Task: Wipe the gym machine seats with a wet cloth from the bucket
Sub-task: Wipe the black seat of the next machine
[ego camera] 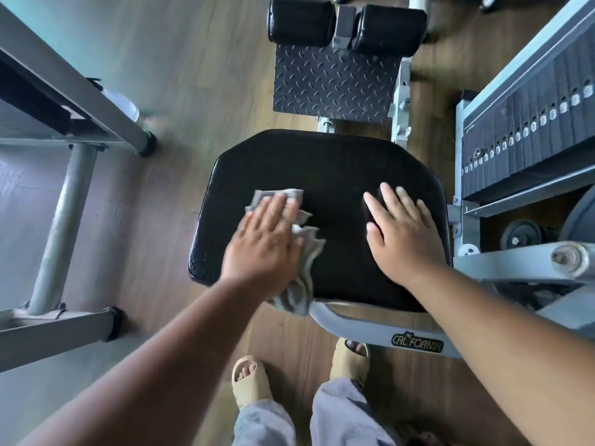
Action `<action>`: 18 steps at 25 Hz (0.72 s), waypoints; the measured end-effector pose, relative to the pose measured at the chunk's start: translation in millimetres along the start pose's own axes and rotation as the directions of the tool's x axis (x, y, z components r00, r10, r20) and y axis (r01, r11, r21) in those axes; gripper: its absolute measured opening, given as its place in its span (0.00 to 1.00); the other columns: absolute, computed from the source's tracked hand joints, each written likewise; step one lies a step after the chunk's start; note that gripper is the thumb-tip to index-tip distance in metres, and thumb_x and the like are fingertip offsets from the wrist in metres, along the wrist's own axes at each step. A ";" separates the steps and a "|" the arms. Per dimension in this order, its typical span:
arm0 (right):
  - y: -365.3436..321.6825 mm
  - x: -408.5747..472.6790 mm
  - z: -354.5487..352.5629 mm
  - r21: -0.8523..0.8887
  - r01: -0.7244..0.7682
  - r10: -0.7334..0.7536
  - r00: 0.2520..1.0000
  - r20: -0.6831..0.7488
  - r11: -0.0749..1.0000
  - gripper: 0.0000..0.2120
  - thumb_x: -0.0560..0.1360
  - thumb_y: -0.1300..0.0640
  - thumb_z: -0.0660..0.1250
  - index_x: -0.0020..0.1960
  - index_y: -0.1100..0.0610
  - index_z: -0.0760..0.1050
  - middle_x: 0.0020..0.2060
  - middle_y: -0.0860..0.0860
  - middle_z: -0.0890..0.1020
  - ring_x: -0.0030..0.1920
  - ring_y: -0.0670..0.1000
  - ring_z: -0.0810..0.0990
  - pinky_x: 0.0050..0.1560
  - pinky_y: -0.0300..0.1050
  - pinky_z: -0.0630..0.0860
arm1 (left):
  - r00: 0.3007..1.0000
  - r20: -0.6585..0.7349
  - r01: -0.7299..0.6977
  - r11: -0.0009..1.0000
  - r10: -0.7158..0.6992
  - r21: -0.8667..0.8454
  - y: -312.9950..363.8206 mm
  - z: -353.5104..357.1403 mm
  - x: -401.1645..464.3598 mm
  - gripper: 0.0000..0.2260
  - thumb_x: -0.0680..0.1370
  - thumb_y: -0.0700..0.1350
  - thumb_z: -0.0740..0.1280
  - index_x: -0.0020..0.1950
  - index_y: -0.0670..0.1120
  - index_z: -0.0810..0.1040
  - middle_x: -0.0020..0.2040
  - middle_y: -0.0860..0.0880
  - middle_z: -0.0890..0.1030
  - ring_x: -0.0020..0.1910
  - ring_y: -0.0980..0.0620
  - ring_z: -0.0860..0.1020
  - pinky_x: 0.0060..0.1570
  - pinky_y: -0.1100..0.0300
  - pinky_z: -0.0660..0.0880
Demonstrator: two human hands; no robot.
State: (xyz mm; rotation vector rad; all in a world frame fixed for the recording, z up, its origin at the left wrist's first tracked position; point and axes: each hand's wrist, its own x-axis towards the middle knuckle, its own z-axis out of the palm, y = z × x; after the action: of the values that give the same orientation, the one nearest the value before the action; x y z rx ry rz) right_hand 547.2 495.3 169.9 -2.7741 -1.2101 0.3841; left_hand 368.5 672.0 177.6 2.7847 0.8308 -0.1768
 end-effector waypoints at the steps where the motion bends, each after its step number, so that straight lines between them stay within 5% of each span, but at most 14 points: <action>1: 0.0 -23.0 2.7 -0.057 -0.047 0.050 0.998 0.045 0.997 0.29 0.80 0.44 0.45 0.80 0.46 0.58 0.81 0.52 0.57 0.80 0.57 0.54 0.78 0.59 0.51 | 0.999 0.011 0.043 0.999 -0.043 -0.004 -24.7 -6.0 -5.8 0.30 0.80 0.60 0.48 0.81 0.52 0.53 0.81 0.51 0.55 0.80 0.52 0.51 0.77 0.55 0.49; 5: -3.9 -43.2 6.8 -0.073 -0.114 0.117 0.993 0.035 0.991 0.30 0.79 0.40 0.41 0.81 0.44 0.53 0.81 0.50 0.53 0.81 0.54 0.50 0.79 0.58 0.49 | 0.998 0.054 0.032 0.999 -0.032 0.007 -78.3 -20.9 -18.3 0.29 0.82 0.58 0.46 0.82 0.51 0.50 0.82 0.51 0.50 0.80 0.53 0.47 0.77 0.55 0.45; 9: -2.0 -42.9 12.0 -0.047 -0.121 0.119 0.992 -0.037 0.992 0.29 0.79 0.41 0.44 0.80 0.44 0.57 0.81 0.49 0.57 0.80 0.53 0.53 0.79 0.58 0.50 | 0.995 0.045 0.091 0.996 -0.091 -0.006 -50.8 -13.7 -8.1 0.29 0.83 0.57 0.49 0.82 0.50 0.48 0.82 0.51 0.48 0.80 0.52 0.45 0.77 0.54 0.41; 18: 2.1 -42.3 15.5 0.026 -0.119 0.121 0.989 -0.089 0.993 0.28 0.78 0.45 0.49 0.78 0.43 0.62 0.80 0.47 0.60 0.79 0.52 0.56 0.79 0.55 0.50 | 0.959 0.108 -0.261 0.965 0.261 -0.011 67.1 7.2 -1.5 0.28 0.83 0.56 0.47 0.82 0.49 0.49 0.82 0.51 0.48 0.80 0.52 0.44 0.78 0.52 0.40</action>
State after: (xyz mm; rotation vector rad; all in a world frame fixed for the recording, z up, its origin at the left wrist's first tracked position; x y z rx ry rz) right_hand 516.9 462.7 162.7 -2.8212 -1.0178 0.2748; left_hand 403.9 614.8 183.3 2.8236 0.4310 -0.2805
